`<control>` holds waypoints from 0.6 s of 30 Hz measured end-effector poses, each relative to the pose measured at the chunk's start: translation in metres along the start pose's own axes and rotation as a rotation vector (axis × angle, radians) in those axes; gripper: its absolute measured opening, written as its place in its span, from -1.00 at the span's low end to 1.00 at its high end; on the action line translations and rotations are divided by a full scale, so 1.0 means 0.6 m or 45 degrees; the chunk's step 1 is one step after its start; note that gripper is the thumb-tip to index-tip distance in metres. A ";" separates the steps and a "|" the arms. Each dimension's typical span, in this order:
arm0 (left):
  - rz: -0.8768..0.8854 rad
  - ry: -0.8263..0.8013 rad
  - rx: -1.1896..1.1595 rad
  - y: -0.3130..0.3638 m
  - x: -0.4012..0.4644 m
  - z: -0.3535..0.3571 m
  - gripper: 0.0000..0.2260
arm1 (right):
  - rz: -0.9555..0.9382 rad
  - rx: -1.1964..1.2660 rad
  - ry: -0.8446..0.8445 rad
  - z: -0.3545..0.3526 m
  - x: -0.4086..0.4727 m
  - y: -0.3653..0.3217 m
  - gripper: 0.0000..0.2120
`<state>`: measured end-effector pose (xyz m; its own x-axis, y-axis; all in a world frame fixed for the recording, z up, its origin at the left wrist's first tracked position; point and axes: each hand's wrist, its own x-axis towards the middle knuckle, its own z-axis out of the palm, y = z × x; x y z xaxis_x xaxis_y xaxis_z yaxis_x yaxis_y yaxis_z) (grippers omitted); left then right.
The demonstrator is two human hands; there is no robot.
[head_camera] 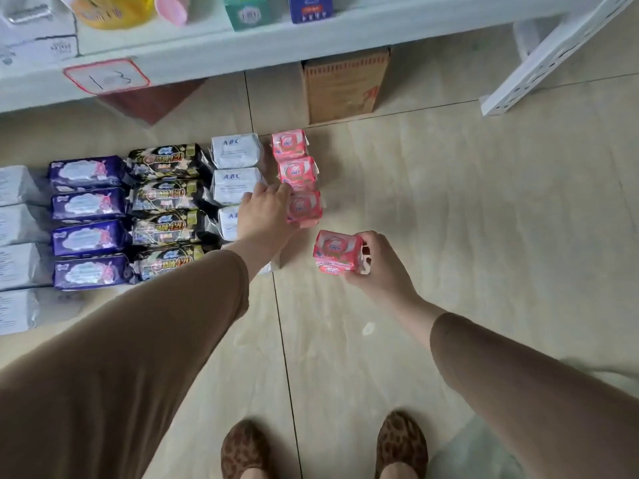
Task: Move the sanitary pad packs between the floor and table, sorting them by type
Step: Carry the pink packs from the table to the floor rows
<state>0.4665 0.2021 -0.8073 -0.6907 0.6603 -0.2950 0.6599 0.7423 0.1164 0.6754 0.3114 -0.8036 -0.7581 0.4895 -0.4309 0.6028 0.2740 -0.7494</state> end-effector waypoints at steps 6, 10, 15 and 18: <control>0.079 0.134 0.185 -0.014 0.057 0.071 -0.44 | -0.038 -0.064 -0.025 0.049 0.063 0.043 -0.57; 0.069 0.197 0.210 -0.020 0.064 0.080 -0.43 | -0.056 -0.149 -0.044 0.067 0.083 0.049 -0.55; 0.101 0.193 0.160 -0.036 0.046 0.055 -0.41 | -0.076 -0.117 -0.019 0.076 0.107 0.025 -0.52; 0.115 0.227 0.122 -0.046 0.020 0.040 -0.59 | -0.095 -0.143 0.020 0.084 0.125 0.014 -0.51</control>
<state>0.4471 0.1870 -0.8370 -0.6631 0.7398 -0.1144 0.7408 0.6705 0.0420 0.6111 0.3084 -0.8676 -0.7985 0.4772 -0.3671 0.5694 0.4008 -0.7177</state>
